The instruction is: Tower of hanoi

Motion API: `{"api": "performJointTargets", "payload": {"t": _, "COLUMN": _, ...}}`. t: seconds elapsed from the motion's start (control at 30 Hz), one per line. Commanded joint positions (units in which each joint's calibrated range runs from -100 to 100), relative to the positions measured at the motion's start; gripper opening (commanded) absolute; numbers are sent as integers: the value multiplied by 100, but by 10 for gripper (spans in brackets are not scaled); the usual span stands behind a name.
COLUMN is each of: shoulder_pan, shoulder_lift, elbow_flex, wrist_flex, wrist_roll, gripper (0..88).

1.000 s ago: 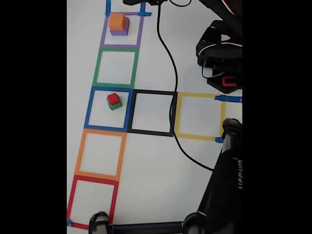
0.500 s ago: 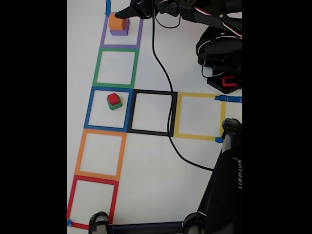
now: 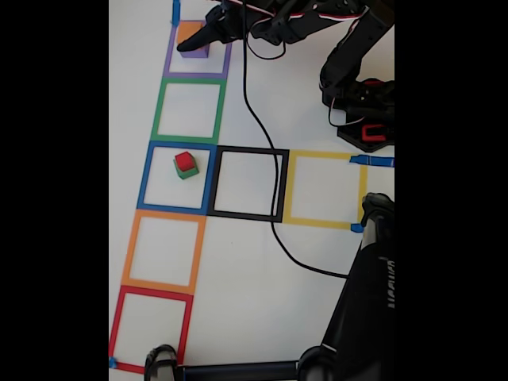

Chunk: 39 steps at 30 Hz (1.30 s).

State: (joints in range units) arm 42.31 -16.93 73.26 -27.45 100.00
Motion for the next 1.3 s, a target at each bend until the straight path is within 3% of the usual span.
{"api": "performJointTargets", "payload": {"t": 0.0, "shoulder_pan": 237, "shoulder_lift": 486, "elbow_flex": -363, "wrist_flex": -696, "wrist_roll": 0, "gripper": 493}}
{"api": "performJointTargets", "payload": {"t": 0.6, "shoulder_pan": -12, "shoulder_lift": 2819, "elbow_flex": -1117, "wrist_flex": -2381, "wrist_roll": 0, "gripper": 409}}
{"api": "performJointTargets", "payload": {"t": 1.27, "shoulder_pan": -501, "shoulder_lift": 3320, "elbow_flex": -1154, "wrist_flex": -2729, "wrist_roll": 0, "gripper": 327}}
